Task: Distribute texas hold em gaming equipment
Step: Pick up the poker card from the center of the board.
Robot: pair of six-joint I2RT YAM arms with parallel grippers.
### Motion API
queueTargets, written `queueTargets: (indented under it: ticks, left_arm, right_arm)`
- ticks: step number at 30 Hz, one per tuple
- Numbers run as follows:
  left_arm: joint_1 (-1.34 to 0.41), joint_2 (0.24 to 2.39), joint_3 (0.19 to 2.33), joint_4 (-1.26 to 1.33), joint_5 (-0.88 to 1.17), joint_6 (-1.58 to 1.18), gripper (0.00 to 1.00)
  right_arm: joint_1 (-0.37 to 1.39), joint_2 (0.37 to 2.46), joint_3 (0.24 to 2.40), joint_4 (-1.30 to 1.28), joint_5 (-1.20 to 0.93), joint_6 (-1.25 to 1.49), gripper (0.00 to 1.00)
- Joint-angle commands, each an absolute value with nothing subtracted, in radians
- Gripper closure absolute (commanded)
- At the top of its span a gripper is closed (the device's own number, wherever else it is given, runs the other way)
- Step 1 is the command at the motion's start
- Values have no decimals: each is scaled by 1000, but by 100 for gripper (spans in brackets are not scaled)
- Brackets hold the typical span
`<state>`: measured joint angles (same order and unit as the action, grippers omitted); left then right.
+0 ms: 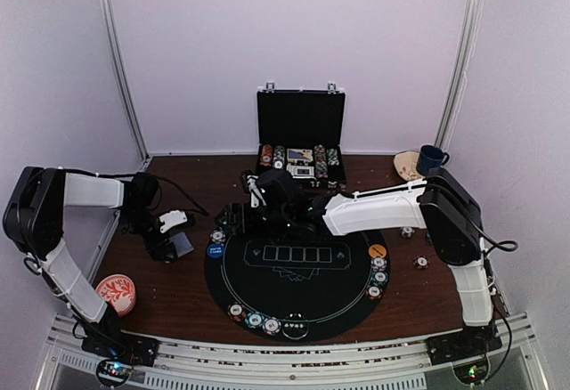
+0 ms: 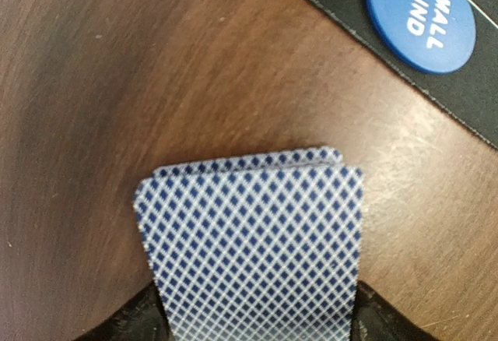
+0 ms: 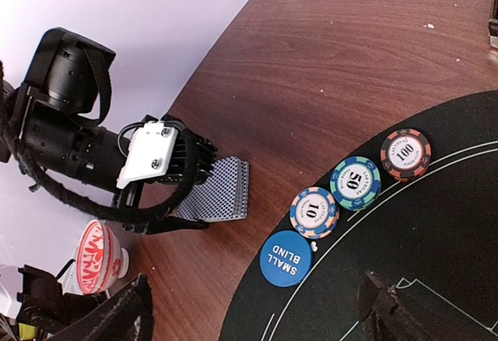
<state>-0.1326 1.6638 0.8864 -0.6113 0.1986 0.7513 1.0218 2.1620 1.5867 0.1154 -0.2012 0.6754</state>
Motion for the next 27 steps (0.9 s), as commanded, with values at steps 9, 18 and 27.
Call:
queueTargets:
  ticks: [9, 18, 27]
  left_arm:
    - [-126, 1816, 832, -690, 47, 776, 35]
    - [-125, 1824, 845, -728, 74, 820, 48]
    - [-125, 1743, 852, -721, 132, 825, 75]
  right_arm:
    - [1028, 2134, 1608, 93, -186, 649, 8]
    - [1027, 2137, 1619, 72, -181, 640, 8]
    - [1026, 2159, 1642, 70, -201, 657, 7]
